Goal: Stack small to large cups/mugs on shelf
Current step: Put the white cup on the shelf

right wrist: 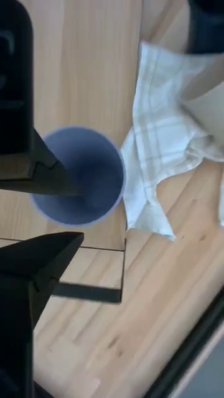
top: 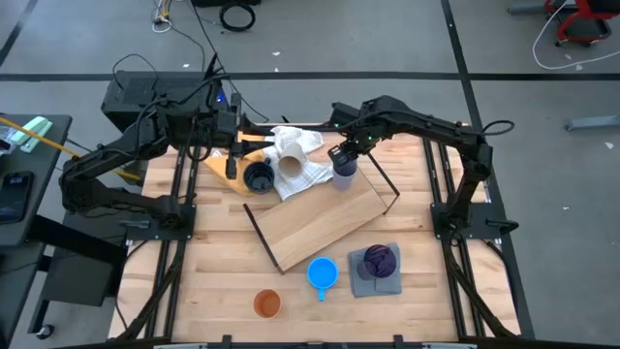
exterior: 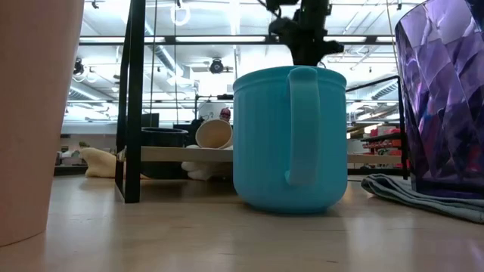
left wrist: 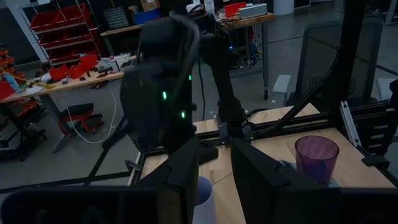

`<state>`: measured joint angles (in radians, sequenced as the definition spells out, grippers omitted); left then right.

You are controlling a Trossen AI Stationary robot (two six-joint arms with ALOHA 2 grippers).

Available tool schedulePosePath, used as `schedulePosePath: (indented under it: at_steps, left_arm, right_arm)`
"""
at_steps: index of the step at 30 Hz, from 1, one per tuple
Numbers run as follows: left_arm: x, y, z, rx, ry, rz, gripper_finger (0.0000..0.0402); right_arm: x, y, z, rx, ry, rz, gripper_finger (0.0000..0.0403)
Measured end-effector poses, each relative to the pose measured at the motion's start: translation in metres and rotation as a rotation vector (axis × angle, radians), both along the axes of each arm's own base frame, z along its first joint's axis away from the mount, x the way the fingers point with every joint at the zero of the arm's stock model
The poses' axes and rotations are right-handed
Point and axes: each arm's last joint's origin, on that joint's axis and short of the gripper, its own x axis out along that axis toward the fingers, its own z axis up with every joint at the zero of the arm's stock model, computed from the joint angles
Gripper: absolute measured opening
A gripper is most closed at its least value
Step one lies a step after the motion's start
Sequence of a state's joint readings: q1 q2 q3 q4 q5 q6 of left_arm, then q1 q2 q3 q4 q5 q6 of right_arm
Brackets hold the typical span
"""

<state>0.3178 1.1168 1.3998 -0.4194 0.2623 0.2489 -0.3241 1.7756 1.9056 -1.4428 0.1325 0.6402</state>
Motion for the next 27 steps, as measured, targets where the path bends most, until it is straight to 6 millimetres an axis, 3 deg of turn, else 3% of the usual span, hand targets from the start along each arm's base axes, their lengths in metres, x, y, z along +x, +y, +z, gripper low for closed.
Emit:
schedulePosePath:
  at_steps: [10, 20, 27]
  left_arm:
    - [0.0, 0.0, 0.001, 0.001, -0.006, 0.0, 0.0103]
    - [0.001, 0.0, 0.005, -0.004, -0.053, 0.002, 0.0101]
    - [0.0, 0.0, 0.003, -0.016, -0.025, 0.013, 0.0103]
  right_arm:
    - [0.001, -0.001, 0.057, -0.134, -0.246, 0.036, 0.0112]
    - [0.012, -0.011, 0.067, -0.231, -0.382, 0.09, 0.0112]
    - [-0.003, -0.038, 0.077, -0.304, -0.412, 0.046, 0.0112]
